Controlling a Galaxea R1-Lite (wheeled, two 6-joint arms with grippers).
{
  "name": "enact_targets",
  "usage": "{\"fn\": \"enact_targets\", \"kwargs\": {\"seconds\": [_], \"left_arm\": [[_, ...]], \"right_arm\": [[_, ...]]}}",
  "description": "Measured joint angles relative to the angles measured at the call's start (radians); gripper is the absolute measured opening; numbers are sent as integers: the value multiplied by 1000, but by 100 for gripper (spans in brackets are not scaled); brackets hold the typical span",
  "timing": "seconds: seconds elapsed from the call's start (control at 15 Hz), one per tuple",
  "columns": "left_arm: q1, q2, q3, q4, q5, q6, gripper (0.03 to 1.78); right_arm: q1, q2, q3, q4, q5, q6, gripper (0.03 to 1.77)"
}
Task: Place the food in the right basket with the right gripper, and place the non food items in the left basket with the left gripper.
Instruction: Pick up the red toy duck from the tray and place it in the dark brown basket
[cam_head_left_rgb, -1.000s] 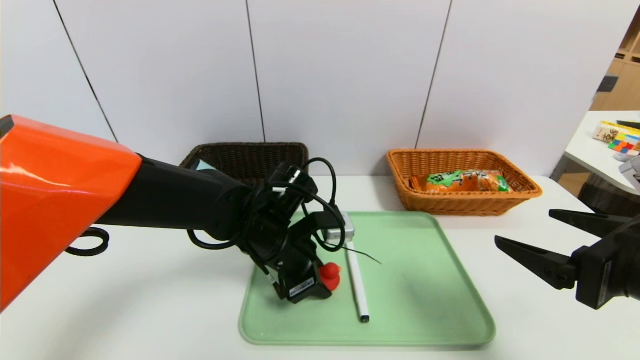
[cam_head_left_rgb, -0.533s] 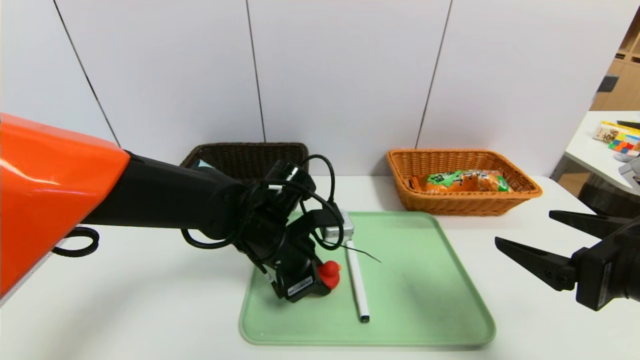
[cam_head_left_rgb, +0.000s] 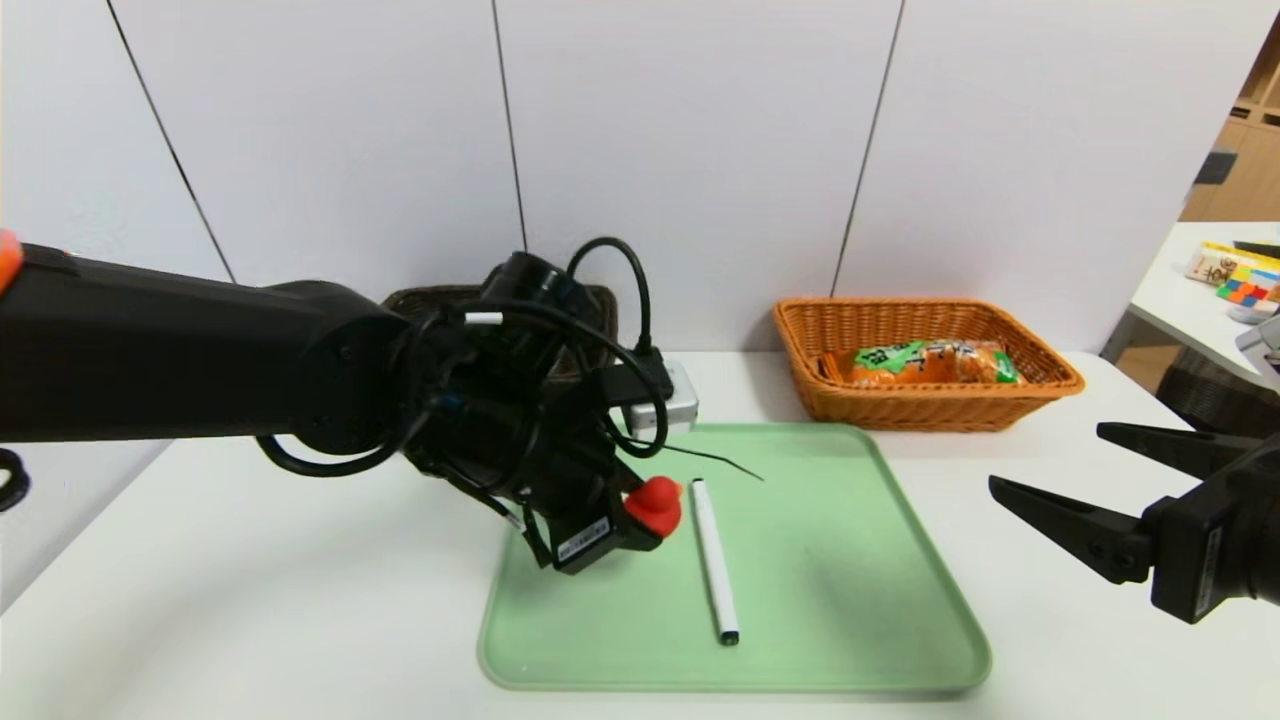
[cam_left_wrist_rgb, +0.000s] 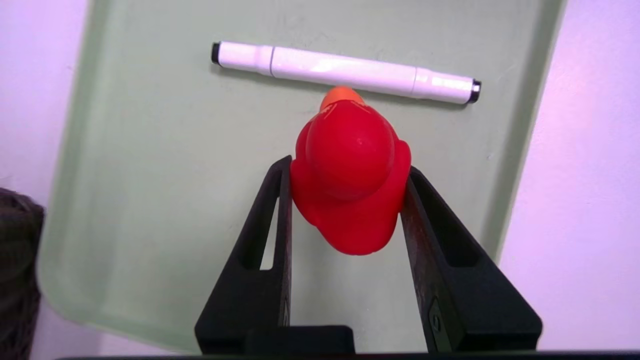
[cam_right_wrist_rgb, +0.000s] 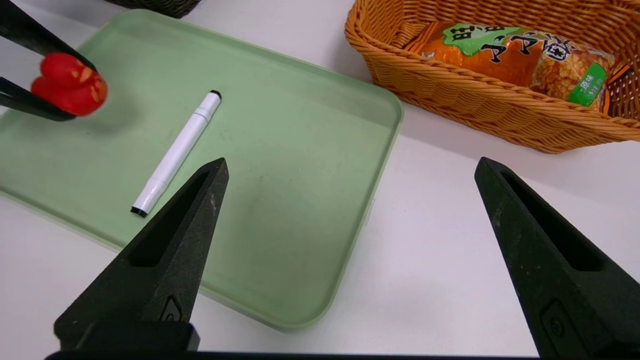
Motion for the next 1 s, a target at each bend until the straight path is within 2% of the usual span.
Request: {"fn": "enact_targets", "kwargs": {"seconds": [0.2,0.47,1.0], "left_arm": [[8,-73,-7,0,13,0,67],[65,-149,-59,2,54,0,67],[197,-153,-253,65,77,-1,66]], "right_arm": [[3,-2,4,0,1,-1,170],[15,-4,5,0,0,-2,170],[30,-6,6,-1,-6,-2,170]]}}
